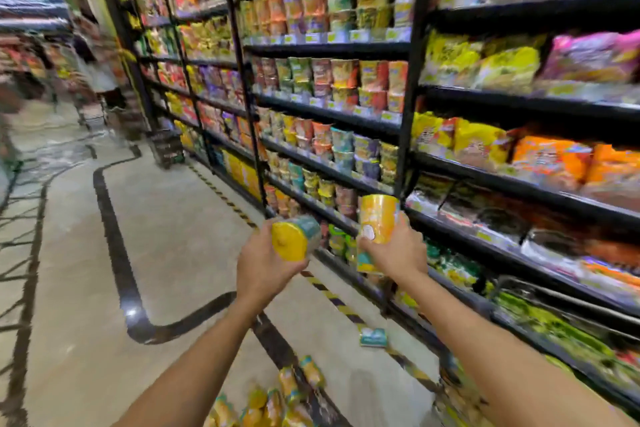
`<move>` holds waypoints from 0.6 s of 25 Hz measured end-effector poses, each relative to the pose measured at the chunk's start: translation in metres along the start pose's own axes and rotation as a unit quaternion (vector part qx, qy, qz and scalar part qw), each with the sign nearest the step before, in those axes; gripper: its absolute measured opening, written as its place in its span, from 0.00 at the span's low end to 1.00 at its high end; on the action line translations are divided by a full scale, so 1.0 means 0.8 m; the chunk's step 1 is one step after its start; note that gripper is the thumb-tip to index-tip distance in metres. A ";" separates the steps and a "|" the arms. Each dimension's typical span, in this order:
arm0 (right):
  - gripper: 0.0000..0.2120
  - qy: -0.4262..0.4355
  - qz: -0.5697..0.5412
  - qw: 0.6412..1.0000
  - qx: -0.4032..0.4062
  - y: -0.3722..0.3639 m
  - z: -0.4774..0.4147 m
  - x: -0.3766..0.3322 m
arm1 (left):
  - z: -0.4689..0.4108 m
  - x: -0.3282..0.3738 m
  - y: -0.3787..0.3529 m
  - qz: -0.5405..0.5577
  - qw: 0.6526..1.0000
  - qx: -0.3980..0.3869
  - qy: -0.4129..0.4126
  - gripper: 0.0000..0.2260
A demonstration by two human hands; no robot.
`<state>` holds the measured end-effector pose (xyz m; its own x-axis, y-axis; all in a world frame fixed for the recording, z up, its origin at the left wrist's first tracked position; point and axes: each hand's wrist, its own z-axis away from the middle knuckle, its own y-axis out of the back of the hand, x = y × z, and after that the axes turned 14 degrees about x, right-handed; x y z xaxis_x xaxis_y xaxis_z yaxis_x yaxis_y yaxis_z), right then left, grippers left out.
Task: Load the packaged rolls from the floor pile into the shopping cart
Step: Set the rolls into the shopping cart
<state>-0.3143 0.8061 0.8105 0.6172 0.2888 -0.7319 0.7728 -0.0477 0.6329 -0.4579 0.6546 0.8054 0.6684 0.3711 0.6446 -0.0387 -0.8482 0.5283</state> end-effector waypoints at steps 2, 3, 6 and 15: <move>0.39 -0.030 0.019 0.998 0.058 0.073 0.007 0.032 | 0.015 0.055 -0.020 0.054 0.997 -0.040 -0.043 0.32; 0.40 -0.052 0.027 0.994 0.092 0.112 0.018 0.053 | 0.030 0.085 -0.031 0.082 0.993 -0.064 -0.061 0.32; 0.42 -0.126 0.066 0.974 0.178 0.223 0.058 0.129 | 0.094 0.167 -0.062 0.143 0.974 -0.137 -0.112 0.35; 0.42 -0.300 0.132 0.892 0.312 0.447 0.166 0.328 | 0.305 0.348 -0.131 0.221 0.903 -0.284 -0.235 0.34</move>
<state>0.1436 0.7383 0.8110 0.6133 -0.3671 -0.6994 0.4049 -0.6142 0.6773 -0.0863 0.7548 0.7947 0.7304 -0.2718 0.6266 -0.6648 -0.4931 0.5611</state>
